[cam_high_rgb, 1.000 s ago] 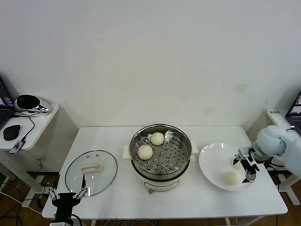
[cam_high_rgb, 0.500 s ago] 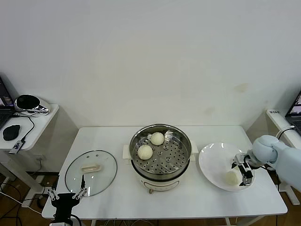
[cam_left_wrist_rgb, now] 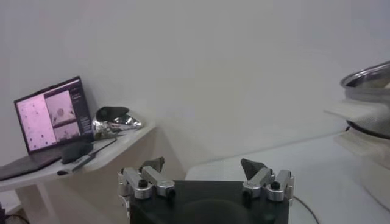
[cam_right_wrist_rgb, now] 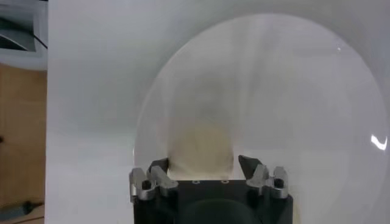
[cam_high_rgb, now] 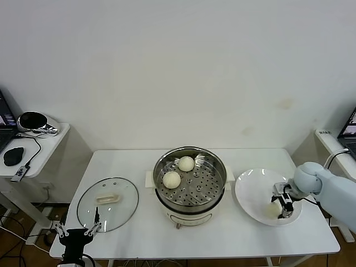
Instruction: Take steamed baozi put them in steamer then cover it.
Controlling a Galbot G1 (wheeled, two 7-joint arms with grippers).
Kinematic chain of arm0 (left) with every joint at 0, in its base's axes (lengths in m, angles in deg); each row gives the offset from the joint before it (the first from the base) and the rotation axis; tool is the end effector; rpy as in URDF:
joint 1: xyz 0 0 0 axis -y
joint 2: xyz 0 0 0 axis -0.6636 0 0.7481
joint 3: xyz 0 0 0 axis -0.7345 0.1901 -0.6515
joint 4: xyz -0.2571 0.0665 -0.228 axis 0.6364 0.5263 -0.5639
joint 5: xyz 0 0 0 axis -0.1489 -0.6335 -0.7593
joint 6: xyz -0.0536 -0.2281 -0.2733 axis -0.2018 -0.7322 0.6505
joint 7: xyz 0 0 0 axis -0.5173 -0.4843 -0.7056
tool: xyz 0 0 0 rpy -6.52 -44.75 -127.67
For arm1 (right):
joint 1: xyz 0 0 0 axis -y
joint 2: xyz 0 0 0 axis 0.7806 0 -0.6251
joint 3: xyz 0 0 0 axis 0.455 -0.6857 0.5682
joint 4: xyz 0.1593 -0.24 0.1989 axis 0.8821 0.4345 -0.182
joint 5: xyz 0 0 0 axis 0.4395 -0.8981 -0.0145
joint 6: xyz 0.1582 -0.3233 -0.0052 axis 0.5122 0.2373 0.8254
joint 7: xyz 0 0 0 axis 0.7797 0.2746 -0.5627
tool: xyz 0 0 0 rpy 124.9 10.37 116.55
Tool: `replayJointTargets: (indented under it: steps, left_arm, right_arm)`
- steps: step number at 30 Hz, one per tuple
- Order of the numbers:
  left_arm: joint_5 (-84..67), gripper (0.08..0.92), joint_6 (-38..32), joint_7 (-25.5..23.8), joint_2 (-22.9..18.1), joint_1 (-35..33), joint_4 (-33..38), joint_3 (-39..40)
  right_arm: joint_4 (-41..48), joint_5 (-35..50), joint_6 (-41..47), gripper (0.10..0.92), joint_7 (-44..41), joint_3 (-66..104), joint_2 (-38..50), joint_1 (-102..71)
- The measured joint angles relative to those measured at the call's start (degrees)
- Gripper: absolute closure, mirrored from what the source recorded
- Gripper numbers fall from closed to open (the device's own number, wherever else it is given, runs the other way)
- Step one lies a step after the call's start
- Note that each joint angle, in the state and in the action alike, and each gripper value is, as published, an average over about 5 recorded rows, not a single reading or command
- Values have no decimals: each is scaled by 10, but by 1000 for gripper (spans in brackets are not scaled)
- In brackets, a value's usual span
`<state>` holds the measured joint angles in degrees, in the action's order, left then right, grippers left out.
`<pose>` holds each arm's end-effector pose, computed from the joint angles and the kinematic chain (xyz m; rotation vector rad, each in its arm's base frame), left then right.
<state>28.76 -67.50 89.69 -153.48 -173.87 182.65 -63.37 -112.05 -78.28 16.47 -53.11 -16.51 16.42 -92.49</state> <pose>0.1266 0.0732 -0.3143 0.3020 -2.9734 -0.4606 0.4583 -0.2126 -0.2413 1.2066 -1.2594 1.3527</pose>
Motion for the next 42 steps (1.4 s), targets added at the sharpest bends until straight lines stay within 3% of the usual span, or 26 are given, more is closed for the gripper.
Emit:
replayJointTargets:
  steps: [8,22,32,42]
  left_arm:
    - [-1,177,0,0,0,2,1,-1]
    - [-2,177,0,0,6,11,5,5]
    - [-3,177,-1,2,6,9,6,1]
    - [-3,177,-5,5,-3,3,6,-12]
  right_arm:
    - [-11,14,6,485,-11,-11,9,19]
    - [-38,105,15,491,-43,-93,14,227]
    - [-45,181,-3,482,-37,-184,-74,408]
    - [-55,225,-74,474,-23,-256,-189,464]
